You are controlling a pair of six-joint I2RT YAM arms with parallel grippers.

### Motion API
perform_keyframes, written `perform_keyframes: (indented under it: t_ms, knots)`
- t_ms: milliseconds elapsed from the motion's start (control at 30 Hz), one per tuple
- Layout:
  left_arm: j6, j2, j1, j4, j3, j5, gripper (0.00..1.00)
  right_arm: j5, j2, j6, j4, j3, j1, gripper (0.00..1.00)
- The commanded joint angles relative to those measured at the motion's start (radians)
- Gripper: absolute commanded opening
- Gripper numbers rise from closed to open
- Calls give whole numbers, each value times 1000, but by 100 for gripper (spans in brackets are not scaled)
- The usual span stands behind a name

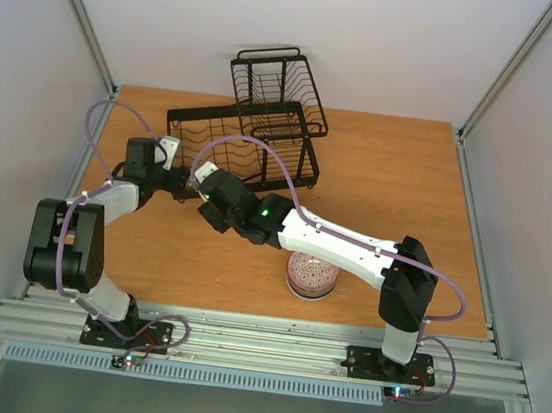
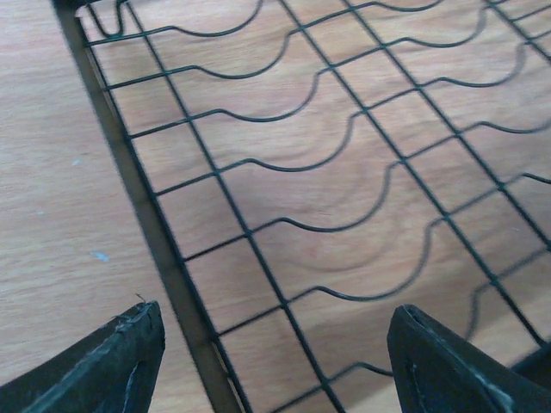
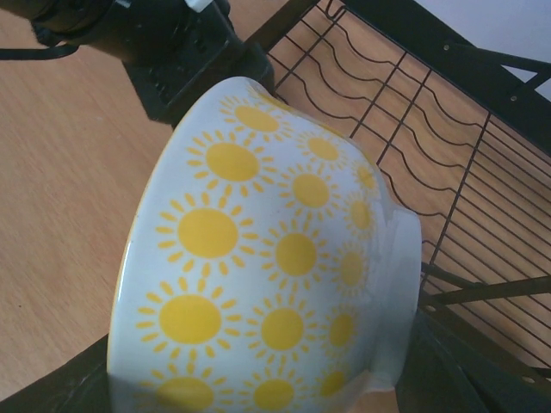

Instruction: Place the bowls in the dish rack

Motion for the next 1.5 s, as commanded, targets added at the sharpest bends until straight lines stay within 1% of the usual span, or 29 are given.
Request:
perform_keyframes:
  t_ms: [0, 100, 167, 200, 233, 267, 300, 333, 567, 700, 900, 1000, 1033, 1067, 1100, 1133, 1267, 1367, 1467]
  knots:
    - [-1, 65, -13, -23, 70, -138, 72, 45, -4, -13, 37, 24, 6, 1]
    - [31, 64, -28, -47, 71, -201, 68, 65, -10, -13, 46, 14, 6, 1]
    - [55, 49, -87, -54, 62, -227, 59, 76, -14, -15, 50, 9, 6, 1]
    - [64, 44, -104, -53, 60, -231, 49, 81, -17, -16, 52, 5, 6, 1]
    - [84, 40, -121, -68, 60, -259, 35, 86, -20, -16, 55, 1, 6, 1]
    - [94, 34, -138, -81, 58, -282, 26, 90, -26, -15, 57, -5, 6, 1]
    - [107, 29, -150, -77, 53, -300, 20, 93, -30, -14, 58, -11, 6, 1]
    - [115, 24, -161, -71, 46, -314, 17, 97, -36, -10, 60, -17, 6, 1]
    - [150, -4, -200, -114, 24, -334, 14, 119, -70, 3, 58, -67, 6, 1]
    - [188, -9, -240, -169, 16, -322, 13, 125, -86, 11, 44, -88, 6, 1]
    - [211, -45, -258, -252, -5, -284, 12, 136, -120, 21, 30, -116, 7, 1]
    - [220, -95, -261, -297, -25, -253, 13, 141, -136, 22, 28, -127, 7, 1]
    - [222, -116, -261, -310, -32, -241, 15, 141, -140, 22, 27, -131, 8, 1]
    - [224, -139, -262, -325, -39, -238, 20, 144, -143, 22, 29, -133, 7, 1]
    - [224, -160, -262, -336, -48, -220, 31, 142, -142, 21, 31, -135, 7, 1]
    - [223, -184, -262, -339, -55, -210, 40, 141, -142, 18, 33, -136, 8, 1]
    - [204, -249, -260, -323, -81, -195, 60, 131, -122, 2, 36, -118, 9, 1]
    - [188, -274, -256, -292, -92, -196, 69, 137, -90, -30, 31, -84, 22, 1]
    - [167, -295, -233, -262, -102, -184, 73, 170, -38, -82, 19, -32, 41, 1]
